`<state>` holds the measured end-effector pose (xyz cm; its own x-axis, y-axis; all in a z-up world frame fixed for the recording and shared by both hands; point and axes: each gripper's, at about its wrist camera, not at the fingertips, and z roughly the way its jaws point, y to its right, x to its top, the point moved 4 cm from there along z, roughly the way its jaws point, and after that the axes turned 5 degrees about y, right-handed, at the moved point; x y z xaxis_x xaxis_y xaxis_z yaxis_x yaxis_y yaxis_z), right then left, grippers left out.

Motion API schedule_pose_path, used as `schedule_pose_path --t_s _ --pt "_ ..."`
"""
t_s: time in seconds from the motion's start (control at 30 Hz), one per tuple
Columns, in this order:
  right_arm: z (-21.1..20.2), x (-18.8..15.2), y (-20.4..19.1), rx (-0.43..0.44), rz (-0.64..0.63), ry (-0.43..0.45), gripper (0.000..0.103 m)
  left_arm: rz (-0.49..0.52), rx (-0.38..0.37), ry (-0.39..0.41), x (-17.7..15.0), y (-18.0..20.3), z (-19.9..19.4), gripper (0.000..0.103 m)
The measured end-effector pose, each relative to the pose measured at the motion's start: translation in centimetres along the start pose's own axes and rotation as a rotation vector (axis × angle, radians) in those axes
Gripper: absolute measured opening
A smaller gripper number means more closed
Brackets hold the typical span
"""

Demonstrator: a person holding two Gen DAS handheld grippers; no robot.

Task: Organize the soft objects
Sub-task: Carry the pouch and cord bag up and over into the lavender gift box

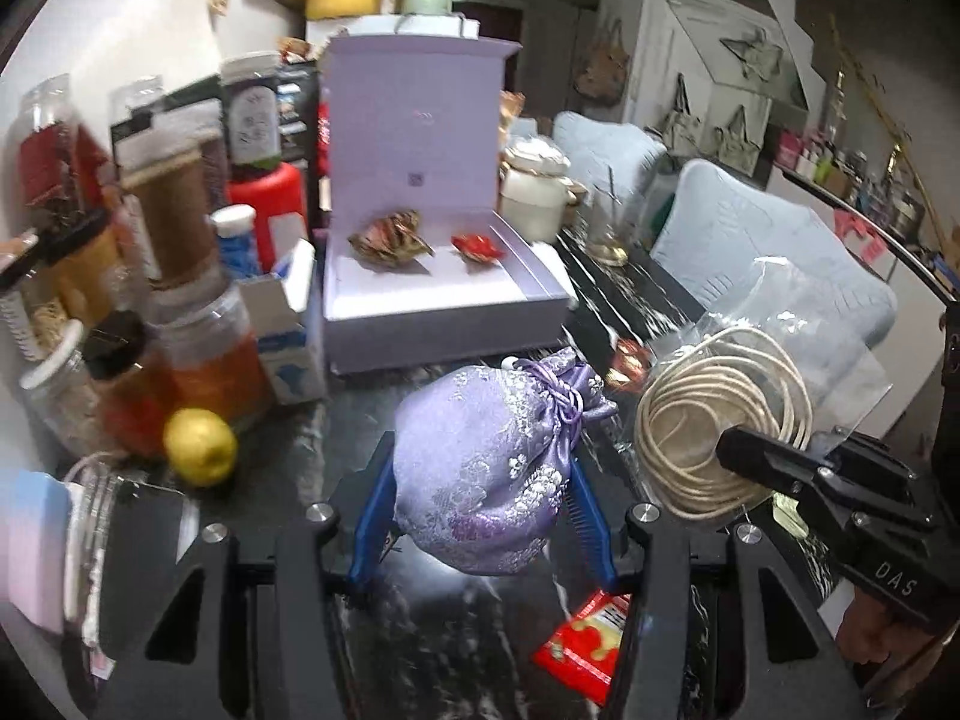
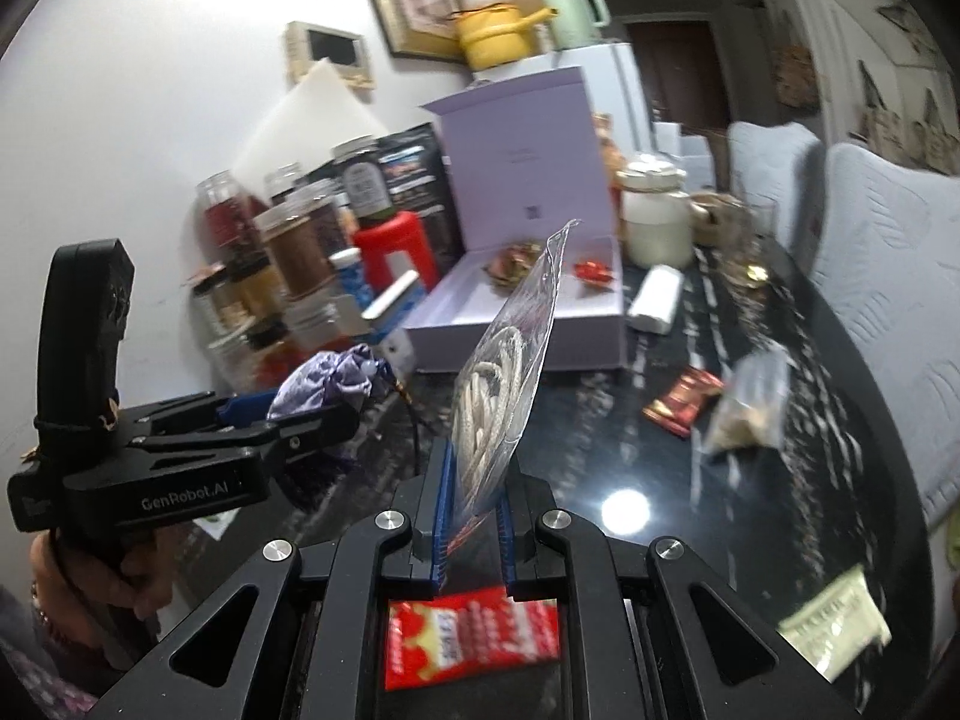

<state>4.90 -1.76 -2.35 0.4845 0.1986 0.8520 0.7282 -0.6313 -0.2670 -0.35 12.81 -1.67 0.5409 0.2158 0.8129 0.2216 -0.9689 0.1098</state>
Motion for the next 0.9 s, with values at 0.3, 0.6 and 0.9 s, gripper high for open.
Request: schedule_pose_path --t_s 0.3,0.6,0.9 --pt "2.0 3.8 -2.5 0.075 -0.082 0.045 0.013 -0.010 0.022 0.090 3.8 -2.3 -0.4 0.052" --pt "3.8 8.8 -3.1 0.089 -0.128 0.116 0.013 0.018 0.018 0.192 9.4 -3.2 0.7 0.052" --pt "6.2 13.9 -2.1 0.064 -0.148 0.174 0.013 0.025 0.001 0.272 15.0 -4.2 3.2 0.052"
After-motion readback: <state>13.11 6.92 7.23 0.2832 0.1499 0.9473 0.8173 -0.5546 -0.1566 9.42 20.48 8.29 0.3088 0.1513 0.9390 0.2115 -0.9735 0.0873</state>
